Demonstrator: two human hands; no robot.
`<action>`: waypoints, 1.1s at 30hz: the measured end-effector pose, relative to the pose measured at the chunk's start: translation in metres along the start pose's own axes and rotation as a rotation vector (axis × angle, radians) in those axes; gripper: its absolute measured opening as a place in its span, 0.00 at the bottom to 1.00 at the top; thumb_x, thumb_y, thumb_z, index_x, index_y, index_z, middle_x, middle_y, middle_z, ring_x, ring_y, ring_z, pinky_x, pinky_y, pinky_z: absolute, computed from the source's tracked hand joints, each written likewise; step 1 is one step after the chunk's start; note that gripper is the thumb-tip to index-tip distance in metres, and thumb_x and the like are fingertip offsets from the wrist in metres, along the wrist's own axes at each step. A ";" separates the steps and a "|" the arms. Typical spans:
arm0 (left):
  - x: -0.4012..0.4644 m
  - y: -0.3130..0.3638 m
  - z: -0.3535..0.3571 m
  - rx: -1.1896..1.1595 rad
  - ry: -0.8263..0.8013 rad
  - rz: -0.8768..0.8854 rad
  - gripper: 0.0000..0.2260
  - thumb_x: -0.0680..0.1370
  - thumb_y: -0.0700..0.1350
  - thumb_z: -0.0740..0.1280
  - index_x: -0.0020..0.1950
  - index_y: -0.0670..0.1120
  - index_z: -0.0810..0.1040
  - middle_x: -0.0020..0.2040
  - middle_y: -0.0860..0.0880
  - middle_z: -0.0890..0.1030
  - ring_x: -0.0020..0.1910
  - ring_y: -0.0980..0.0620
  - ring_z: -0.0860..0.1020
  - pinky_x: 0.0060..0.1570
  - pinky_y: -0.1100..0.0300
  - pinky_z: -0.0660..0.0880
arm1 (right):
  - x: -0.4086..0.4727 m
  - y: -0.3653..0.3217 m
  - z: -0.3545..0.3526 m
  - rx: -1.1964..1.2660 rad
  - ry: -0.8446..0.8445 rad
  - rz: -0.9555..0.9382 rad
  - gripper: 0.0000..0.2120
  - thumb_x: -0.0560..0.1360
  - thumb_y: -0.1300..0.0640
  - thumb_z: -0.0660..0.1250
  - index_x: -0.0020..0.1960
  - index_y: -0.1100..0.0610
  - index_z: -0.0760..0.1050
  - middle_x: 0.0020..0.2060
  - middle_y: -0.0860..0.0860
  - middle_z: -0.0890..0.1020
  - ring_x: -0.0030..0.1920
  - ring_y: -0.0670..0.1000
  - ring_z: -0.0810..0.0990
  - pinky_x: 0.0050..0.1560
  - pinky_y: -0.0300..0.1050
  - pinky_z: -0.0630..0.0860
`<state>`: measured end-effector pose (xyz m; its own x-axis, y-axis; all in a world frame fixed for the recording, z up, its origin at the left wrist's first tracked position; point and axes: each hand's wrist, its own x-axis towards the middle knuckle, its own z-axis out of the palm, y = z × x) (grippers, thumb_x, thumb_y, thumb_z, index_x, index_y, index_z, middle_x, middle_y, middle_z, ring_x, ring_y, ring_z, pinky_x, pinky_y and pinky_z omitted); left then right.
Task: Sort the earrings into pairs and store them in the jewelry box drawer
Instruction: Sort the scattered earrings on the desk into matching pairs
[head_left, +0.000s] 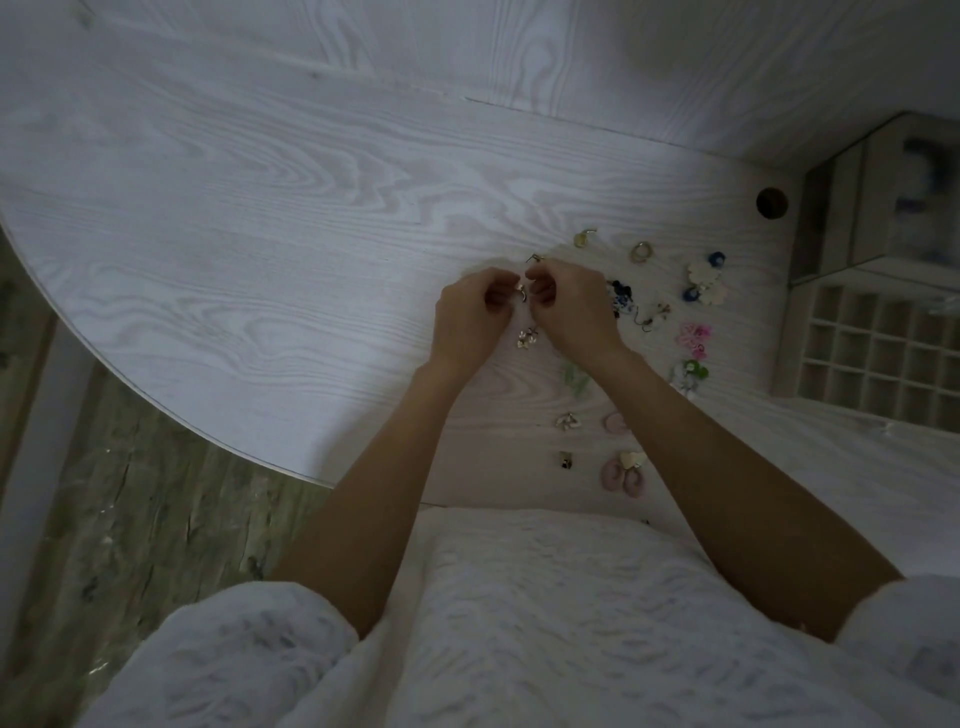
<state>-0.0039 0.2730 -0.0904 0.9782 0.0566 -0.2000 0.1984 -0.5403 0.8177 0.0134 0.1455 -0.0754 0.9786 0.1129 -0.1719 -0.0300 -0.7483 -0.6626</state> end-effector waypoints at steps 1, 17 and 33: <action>-0.002 -0.001 -0.002 -0.009 -0.007 -0.005 0.14 0.68 0.32 0.66 0.52 0.43 0.81 0.46 0.48 0.83 0.45 0.53 0.81 0.51 0.60 0.76 | -0.002 0.001 -0.003 0.007 0.007 -0.011 0.14 0.71 0.70 0.65 0.55 0.64 0.77 0.45 0.58 0.82 0.45 0.52 0.80 0.48 0.44 0.78; -0.051 -0.015 0.002 0.310 0.075 0.214 0.14 0.70 0.45 0.72 0.54 0.48 0.79 0.48 0.51 0.80 0.46 0.50 0.76 0.41 0.63 0.69 | -0.060 0.030 -0.025 -0.242 0.041 -0.171 0.11 0.71 0.62 0.68 0.53 0.59 0.78 0.45 0.54 0.82 0.50 0.57 0.75 0.53 0.46 0.66; -0.039 -0.010 0.006 0.239 0.013 0.158 0.07 0.72 0.43 0.71 0.48 0.43 0.80 0.44 0.46 0.81 0.42 0.49 0.79 0.43 0.55 0.76 | -0.034 0.013 0.001 -0.271 -0.064 -0.152 0.08 0.74 0.56 0.67 0.51 0.59 0.80 0.45 0.57 0.83 0.51 0.59 0.76 0.52 0.50 0.67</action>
<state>-0.0449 0.2713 -0.0944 0.9969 -0.0342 -0.0714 0.0244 -0.7259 0.6874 -0.0208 0.1330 -0.0789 0.9527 0.2714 -0.1367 0.1796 -0.8657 -0.4672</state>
